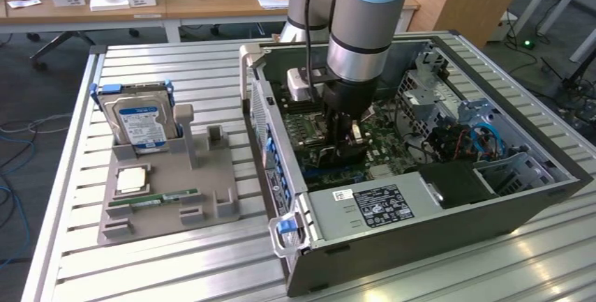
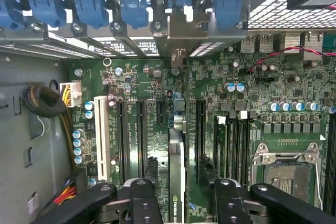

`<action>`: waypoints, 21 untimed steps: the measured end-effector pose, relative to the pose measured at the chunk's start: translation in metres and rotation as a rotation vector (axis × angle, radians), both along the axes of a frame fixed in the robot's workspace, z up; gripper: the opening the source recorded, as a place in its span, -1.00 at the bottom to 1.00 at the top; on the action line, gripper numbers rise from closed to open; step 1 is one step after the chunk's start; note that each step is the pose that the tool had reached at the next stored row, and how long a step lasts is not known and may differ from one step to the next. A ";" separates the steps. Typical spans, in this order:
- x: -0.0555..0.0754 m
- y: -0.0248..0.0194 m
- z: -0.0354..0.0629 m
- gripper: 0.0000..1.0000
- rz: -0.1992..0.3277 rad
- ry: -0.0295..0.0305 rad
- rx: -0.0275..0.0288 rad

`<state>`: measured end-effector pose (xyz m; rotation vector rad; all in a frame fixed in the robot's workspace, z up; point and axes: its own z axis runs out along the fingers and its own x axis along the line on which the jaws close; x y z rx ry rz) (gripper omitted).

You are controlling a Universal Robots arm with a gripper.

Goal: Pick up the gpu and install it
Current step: 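Insert the gpu into the slot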

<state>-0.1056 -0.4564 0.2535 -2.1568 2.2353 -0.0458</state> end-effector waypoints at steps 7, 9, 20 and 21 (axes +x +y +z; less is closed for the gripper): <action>0.000 -0.0005 0.0001 -0.11 0.000 0.0001 -0.0016; 0.000 -0.0006 0.0001 -0.11 0.000 0.0001 -0.0016; 0.000 -0.0006 0.0001 -0.49 0.000 0.0001 -0.0017; 0.000 -0.0006 0.0001 -0.49 0.000 0.0001 -0.0017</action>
